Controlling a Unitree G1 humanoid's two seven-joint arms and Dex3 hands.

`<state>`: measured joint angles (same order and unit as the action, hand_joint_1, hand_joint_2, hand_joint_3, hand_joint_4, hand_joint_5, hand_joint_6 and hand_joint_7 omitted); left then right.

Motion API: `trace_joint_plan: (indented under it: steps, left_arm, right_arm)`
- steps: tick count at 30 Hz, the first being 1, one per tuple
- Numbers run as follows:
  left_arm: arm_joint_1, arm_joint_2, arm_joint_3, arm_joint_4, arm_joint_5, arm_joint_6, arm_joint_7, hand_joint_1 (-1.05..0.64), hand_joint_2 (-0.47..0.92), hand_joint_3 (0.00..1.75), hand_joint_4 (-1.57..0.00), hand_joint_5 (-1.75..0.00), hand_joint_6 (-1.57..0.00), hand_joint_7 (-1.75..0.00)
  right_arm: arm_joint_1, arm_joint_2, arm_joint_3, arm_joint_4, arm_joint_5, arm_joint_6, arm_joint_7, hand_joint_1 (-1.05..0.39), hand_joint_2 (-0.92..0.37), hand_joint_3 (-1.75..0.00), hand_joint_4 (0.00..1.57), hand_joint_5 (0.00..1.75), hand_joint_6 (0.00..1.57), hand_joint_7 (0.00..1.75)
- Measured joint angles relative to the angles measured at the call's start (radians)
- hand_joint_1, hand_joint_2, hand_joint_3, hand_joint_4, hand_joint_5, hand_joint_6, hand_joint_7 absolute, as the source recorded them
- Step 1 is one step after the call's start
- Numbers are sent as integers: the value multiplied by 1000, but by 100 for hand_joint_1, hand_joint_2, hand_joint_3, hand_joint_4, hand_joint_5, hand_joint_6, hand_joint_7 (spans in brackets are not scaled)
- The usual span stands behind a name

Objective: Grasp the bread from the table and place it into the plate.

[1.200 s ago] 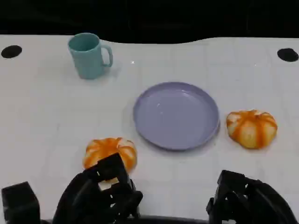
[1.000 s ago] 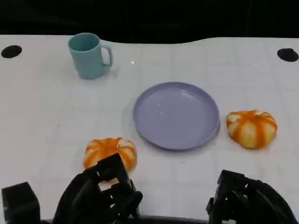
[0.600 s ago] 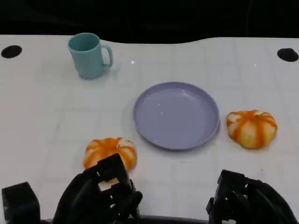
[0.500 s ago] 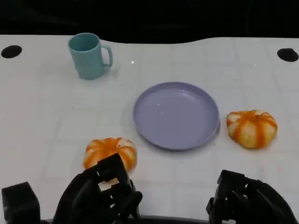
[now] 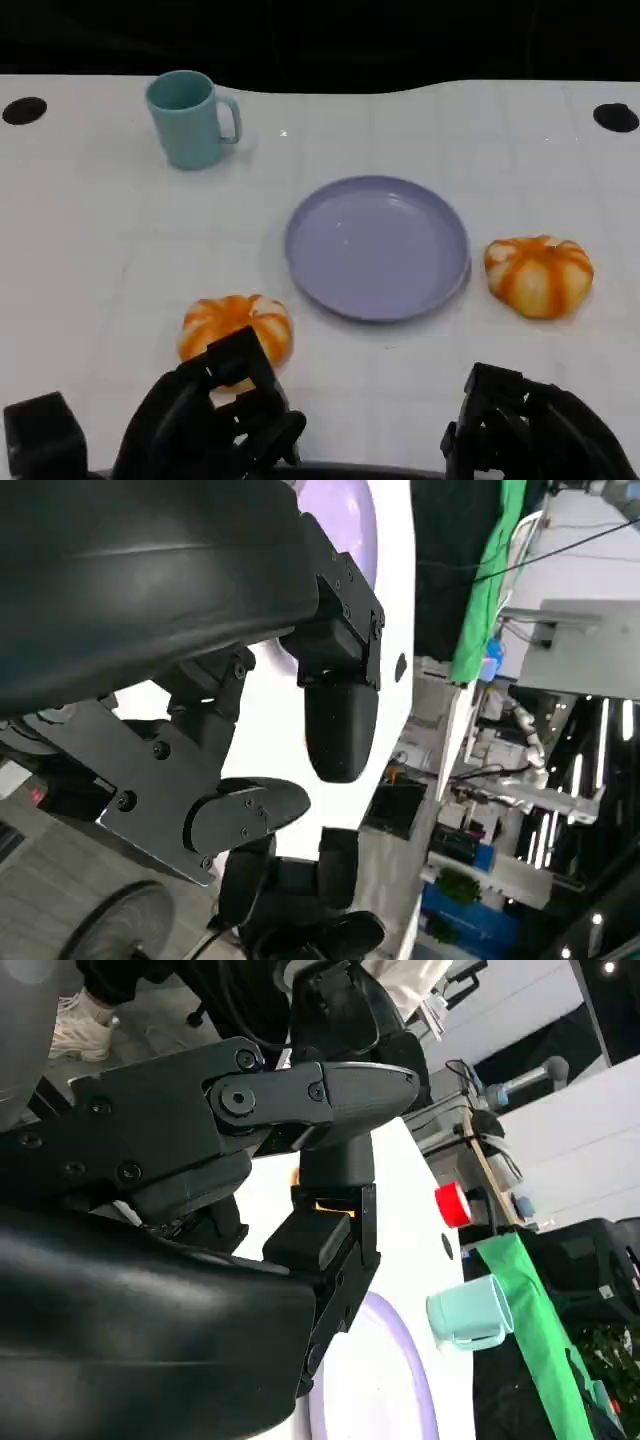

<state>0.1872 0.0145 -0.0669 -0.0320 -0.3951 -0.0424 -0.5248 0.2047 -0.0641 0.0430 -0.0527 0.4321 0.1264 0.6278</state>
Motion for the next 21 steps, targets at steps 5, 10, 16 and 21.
trace_joint_plan:
  steps: [5, 10, 16, 21]
  left_arm:
    - [-6, -9, 8, 16, 73, -126, 23, -46, 89, 4, -37, -160, -41, -102]
    - [-18, 1, 11, 19, 164, -189, 66, -49, 91, 0, -41, -107, -48, -33]
    - [-30, 56, 13, -33, 332, -218, 147, -54, 90, 0, -28, -90, -41, -14]
    - [-48, 114, 10, -110, 507, -211, 220, -55, 87, 0, -22, -76, -36, -6]
  right_arm:
    - [-2, 0, 2, 1, 0, 0, 0, -70, -92, -27, 84, 162, 76, 137]
    - [-2, 1, 9, 1, -2, 0, -1, -69, -92, -27, 84, 162, 75, 138]
    - [-5, 6, 21, 1, -5, 0, -9, -70, -92, -27, 84, 162, 75, 138]
    - [-12, 10, 26, 2, -5, 0, -13, -69, -92, -27, 83, 162, 74, 138]
